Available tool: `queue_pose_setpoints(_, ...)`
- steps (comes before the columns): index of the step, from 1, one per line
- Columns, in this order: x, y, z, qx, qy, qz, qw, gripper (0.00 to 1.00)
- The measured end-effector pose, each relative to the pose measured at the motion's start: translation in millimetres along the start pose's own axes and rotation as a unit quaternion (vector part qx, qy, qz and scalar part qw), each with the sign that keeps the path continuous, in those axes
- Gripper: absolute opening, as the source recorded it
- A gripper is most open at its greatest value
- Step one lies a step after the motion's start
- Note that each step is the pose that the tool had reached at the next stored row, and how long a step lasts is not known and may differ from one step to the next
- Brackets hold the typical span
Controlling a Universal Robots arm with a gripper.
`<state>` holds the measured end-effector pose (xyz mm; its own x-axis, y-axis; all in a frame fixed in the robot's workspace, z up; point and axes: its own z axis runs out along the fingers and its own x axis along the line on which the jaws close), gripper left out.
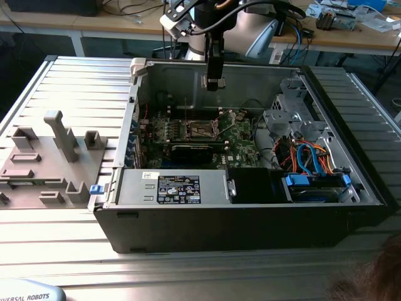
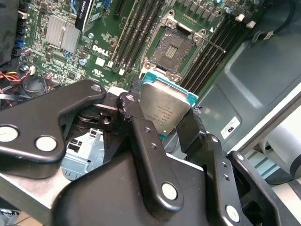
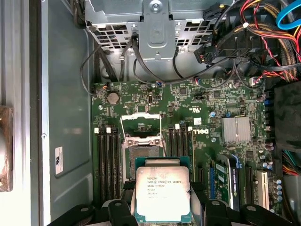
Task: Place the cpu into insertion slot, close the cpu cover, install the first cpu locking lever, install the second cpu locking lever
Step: 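Place the cpu into insertion slot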
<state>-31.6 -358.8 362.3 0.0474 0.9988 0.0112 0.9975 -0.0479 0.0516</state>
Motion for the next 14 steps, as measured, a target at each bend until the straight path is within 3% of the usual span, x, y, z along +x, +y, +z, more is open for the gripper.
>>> queue_pose_setpoints(10,0.0,-0.1,1.4,0.0000,-0.0001,0.002,1.0000,0.54)
queue_pose_setpoints(14,0.0,-0.2,3.2,0.0001,0.0005,-0.010,1.0000,0.54)
